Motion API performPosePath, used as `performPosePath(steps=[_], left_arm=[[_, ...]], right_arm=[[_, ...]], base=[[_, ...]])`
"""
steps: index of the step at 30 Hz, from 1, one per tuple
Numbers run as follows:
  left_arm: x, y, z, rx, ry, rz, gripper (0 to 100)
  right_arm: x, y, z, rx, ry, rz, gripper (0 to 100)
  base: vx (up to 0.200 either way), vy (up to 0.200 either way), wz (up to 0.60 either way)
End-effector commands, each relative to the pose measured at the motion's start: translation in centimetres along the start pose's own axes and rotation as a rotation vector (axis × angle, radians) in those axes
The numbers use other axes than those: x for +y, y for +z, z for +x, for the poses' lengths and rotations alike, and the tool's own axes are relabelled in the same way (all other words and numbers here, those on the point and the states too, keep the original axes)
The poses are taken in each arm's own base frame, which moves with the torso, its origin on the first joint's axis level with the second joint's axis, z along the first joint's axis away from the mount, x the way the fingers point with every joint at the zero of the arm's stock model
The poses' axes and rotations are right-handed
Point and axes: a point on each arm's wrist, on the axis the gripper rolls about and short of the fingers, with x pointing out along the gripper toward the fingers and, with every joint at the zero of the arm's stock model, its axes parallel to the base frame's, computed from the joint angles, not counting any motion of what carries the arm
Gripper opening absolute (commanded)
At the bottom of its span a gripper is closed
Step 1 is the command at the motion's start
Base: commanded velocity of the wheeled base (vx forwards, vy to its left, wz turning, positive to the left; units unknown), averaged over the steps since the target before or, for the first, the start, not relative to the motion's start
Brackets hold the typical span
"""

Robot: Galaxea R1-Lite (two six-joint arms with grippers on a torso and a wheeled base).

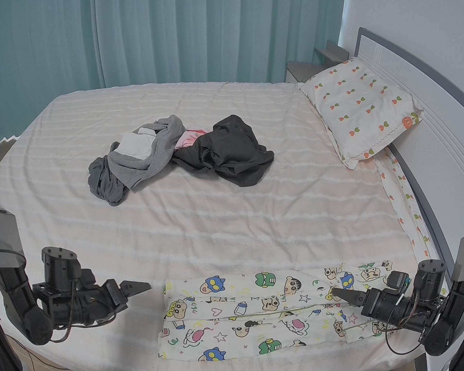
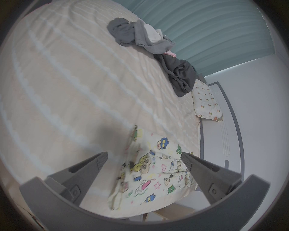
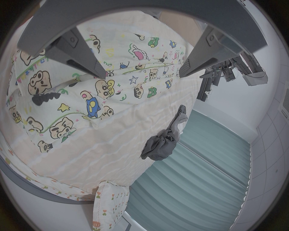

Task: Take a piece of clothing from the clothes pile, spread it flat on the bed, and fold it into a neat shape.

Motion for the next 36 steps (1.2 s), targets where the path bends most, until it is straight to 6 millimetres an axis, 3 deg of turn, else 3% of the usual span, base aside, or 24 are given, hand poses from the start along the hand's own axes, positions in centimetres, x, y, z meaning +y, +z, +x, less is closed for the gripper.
performPosePath(steps=[1,14,28,29,36], left_arm=[[-1.7,-0.5,3.7,0.031,-0.036,0.039,100],[-3.0,-0.9,6.7,0.071,-0.067,0.043,100],[-3.2,-2.4,8.4,0.128,-0.062,0.071,100],[-3.2,-2.5,8.5,0.129,-0.062,0.072,0],[-3.1,-2.4,8.4,0.127,-0.058,0.072,0]], right_arm=[[0.1,-0.2,-0.3,0.002,0.003,-0.001,100],[0.0,-0.3,-0.3,0.007,0.000,0.001,100],[0.0,-0.3,-0.2,0.009,0.000,0.000,100],[0.0,-0.3,-0.2,0.009,0.000,0.000,100],[0.0,-0.3,-0.2,0.009,0.000,0.000,100]], base=[[0.000,0.000,0.00],[0.000,0.000,0.00],[0.000,0.000,0.00],[0.000,0.000,0.00],[0.000,0.000,0.00]])
